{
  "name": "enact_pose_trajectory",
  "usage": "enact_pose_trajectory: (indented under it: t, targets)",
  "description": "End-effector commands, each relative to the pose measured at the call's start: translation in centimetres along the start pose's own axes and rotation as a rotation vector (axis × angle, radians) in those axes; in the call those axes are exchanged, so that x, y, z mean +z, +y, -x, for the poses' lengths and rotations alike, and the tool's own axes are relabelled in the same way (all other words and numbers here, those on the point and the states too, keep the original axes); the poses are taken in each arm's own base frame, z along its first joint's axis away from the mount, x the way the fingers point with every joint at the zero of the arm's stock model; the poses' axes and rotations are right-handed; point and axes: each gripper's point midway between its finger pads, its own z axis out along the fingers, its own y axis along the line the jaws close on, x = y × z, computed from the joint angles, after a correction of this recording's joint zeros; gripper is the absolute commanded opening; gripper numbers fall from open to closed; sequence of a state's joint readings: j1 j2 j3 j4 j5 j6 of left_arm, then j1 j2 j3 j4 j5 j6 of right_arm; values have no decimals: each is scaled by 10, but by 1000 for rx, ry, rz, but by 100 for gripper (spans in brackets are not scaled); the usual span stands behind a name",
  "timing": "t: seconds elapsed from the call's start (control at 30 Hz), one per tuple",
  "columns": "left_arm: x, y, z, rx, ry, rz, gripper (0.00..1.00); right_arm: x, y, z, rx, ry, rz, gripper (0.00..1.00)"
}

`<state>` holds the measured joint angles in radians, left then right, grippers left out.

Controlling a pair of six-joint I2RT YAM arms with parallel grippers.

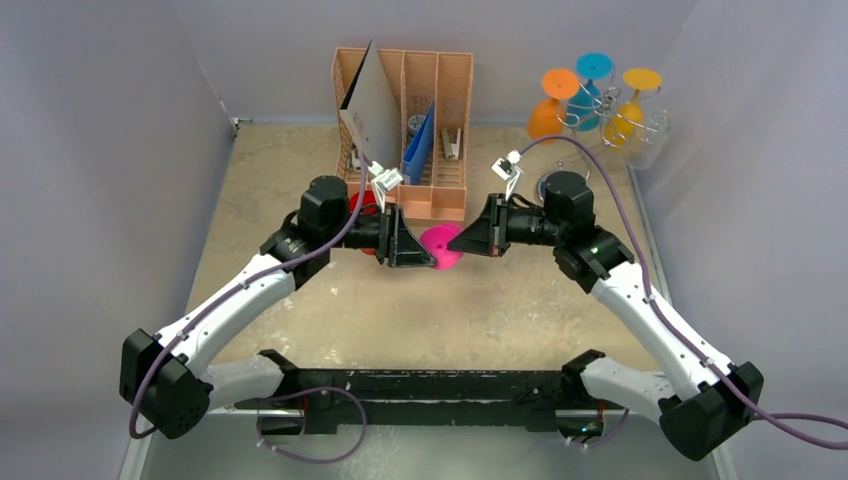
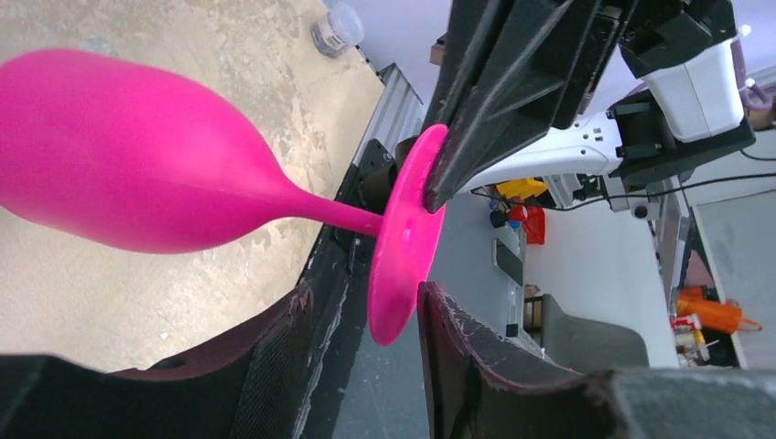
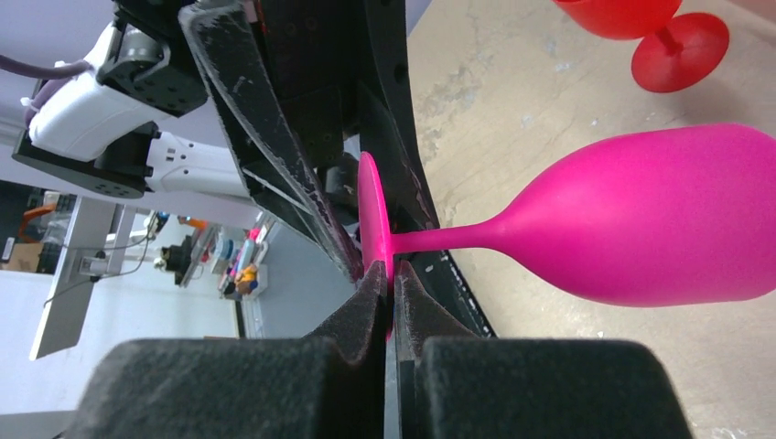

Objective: Take the wine glass off the wine glass rack
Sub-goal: Place the wine glass at the center of the board.

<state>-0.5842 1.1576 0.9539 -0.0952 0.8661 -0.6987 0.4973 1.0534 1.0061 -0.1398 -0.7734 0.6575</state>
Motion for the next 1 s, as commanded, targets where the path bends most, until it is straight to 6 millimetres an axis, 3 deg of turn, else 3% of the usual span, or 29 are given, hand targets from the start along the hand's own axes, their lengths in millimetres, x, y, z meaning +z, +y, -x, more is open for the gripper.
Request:
enact_pose_trajectory:
  t: [0.0,0.2,0.37,0.63,0.8,0.97]
  targets:
    - [0,-6,9,-36,-62,-14,42,1,7,13,-63,-65,28,0]
    - [3,-5,14,-44,-89,-19,26,2,7,12,-62,-67,39,0]
    - [2,-11,17,-33,-94,-45,20,2,5,9,-55,-62,36,0]
    - [1,-17,4,17,42,-72,3,5,1,9,-37,-59,26,0]
    - [-1,-19,3,33,40,-77,0,5,0,10,-33,-66,18,0]
    - [-2,-19,4,50,27,-73,0,5,1,11,-33,-68,23,8]
